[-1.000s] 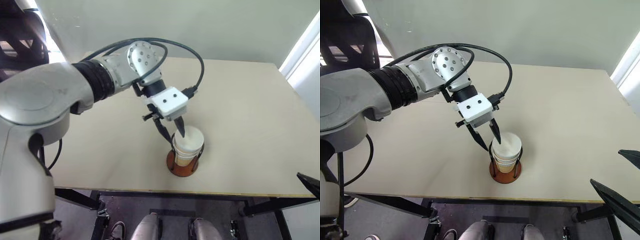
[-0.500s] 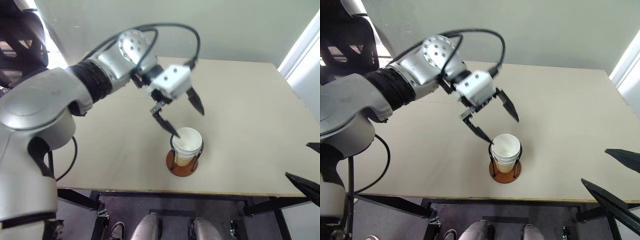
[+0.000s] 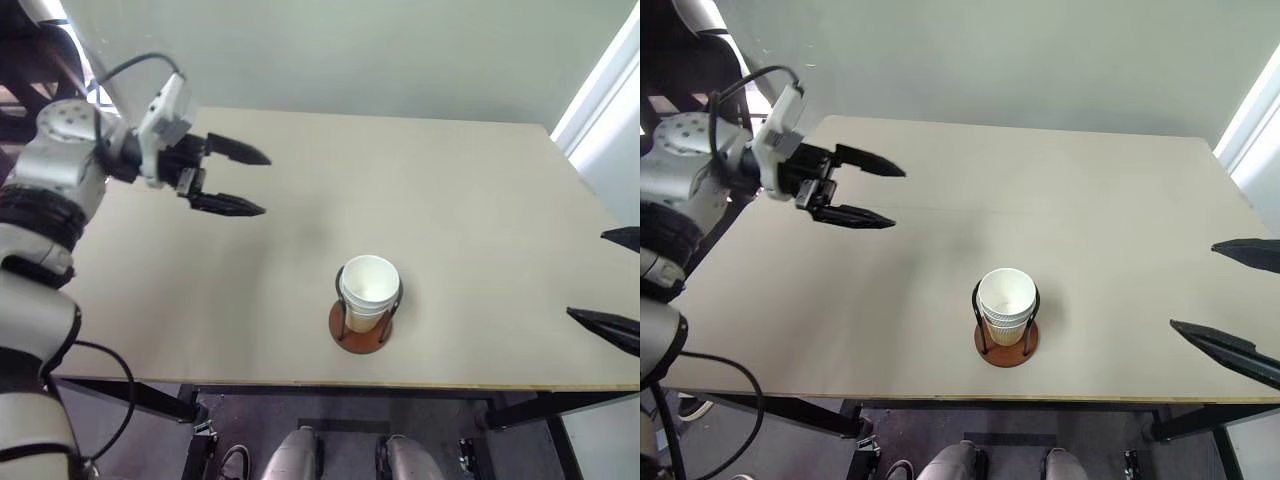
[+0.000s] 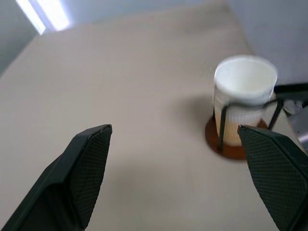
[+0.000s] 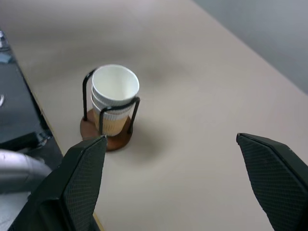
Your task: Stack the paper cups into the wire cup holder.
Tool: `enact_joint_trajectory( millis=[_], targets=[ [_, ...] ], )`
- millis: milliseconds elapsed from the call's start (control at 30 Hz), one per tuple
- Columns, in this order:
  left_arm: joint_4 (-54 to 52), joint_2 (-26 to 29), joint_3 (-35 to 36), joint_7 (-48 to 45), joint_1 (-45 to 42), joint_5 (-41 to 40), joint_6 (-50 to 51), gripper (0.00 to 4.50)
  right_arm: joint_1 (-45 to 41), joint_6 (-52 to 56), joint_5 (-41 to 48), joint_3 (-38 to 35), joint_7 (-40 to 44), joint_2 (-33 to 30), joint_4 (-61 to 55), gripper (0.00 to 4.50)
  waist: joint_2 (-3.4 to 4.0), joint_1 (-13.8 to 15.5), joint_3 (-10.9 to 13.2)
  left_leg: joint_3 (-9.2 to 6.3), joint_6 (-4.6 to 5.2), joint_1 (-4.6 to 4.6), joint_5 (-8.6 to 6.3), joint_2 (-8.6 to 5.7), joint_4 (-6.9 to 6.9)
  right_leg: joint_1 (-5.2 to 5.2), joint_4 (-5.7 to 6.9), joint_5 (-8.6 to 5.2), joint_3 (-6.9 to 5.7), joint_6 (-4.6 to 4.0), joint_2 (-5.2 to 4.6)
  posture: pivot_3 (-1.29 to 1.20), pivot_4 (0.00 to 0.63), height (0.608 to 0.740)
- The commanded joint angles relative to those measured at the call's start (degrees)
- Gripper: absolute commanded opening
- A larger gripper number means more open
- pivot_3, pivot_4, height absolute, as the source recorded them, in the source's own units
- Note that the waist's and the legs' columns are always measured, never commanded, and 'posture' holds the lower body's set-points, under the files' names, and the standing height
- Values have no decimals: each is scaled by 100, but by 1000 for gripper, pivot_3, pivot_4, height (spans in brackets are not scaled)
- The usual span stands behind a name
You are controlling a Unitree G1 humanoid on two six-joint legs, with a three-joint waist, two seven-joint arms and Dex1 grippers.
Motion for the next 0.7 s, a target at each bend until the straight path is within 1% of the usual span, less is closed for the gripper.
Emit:
enact_joint_trajectory(
  millis=[33, 167, 267, 333, 400, 533, 700],
  targets=[
    [-519, 307, 911, -158, 486, 283, 415, 4500, -646, 113, -457, 638, 346, -201, 418, 4474, 3, 19, -1, 0, 0, 0, 0, -1, -1, 0, -1, 1, 0, 0, 0, 0, 150, 740],
    [-1201, 692, 2028, -52, 1503, 455, 858, 4500, -1585, 72, -800, 1727, 566, -508, 814, 4474, 5, -5, -3, -5, 3, -2, 4, -3, -2, -4, 4, 2, 0, -1, 0, 0, 150, 740],
    [-1641, 702, 2717, 161, 2028, 603, 1161, 4500, -2231, 145, -990, 2220, 705, -518, 1042, 4474, 7, -4, -3, -7, -2, -1, 6, -2, -3, -6, 4, 6, -2, -7, 2, 0, 150, 740],
    [-1944, 677, 3188, 366, 2515, 642, 1346, 4500, -2718, 156, -1034, 2711, 593, -523, 1153, 4474, 14, -15, -7, -7, -4, 1, 9, -2, -4, -6, 4, 9, 0, -12, 0, 0, 150, 740],
    [-2269, 647, 3591, 490, 2901, 679, 1544, 4500, -3097, 240, -1081, 3054, 583, -485, 1150, 4474, 19, -35, -10, -6, -9, 8, 11, -1, -6, -7, 5, 14, 0, -20, 2, 0, 150, 740],
    [-2544, 516, 4111, 660, 3194, 893, 1803, 4500, -3594, 470, -1327, 3331, 767, -452, 1227, 4474, 20, -36, -10, -6, -23, 9, 20, 8, -8, -10, 11, 21, 0, -31, 5, 0, 150, 740],
    [-2640, 349, 4435, 603, 3271, 1177, 1992, 4500, -3962, 759, -1530, 3439, 927, -333, 1196, 4474, 20, -41, -11, -4, -39, 11, 20, 20, -9, -16, 10, 37, -1, -57, 13, 0, 150, 740]
  ],
)
